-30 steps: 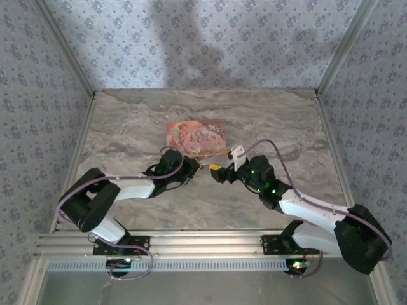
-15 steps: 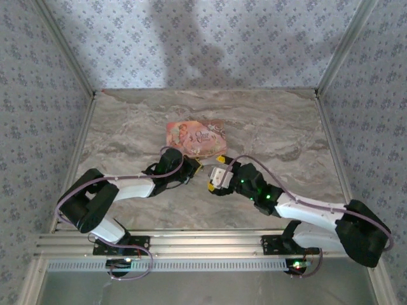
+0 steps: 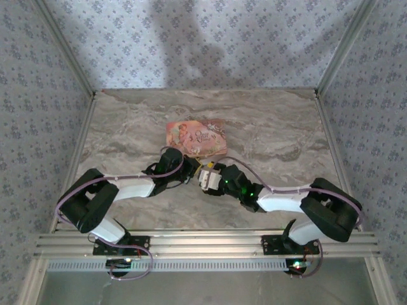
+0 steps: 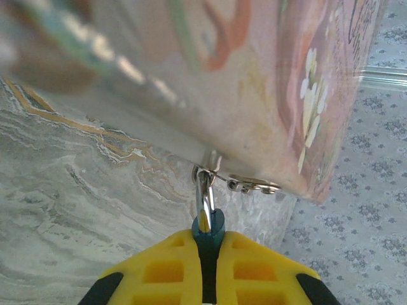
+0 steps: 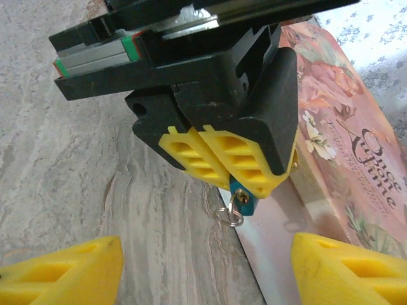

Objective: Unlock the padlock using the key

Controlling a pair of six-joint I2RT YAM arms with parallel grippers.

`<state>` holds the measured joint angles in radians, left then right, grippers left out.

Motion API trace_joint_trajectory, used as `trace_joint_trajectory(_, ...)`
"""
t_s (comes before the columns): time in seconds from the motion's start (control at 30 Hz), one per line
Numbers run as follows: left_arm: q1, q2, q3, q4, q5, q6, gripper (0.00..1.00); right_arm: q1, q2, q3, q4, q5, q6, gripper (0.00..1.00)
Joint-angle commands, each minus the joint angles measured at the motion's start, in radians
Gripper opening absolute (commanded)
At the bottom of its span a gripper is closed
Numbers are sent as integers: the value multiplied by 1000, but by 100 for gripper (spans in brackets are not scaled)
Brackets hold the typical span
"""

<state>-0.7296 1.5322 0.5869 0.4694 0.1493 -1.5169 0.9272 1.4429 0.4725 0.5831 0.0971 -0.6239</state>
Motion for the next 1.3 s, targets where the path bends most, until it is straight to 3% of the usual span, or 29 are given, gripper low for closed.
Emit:
trace_joint_trajectory(0.0,-11,-11,24,2,57,-64,0,-10,37,30,81,-2,49,68)
trace_joint_trajectory(0.67,-11,16,27,21,71,-74,0,-39,152,54,176,27,98,39)
trace_joint_trajectory(1.27,-10,23,26,27,78,-74,0,-40,180,61,212,41,115,25)
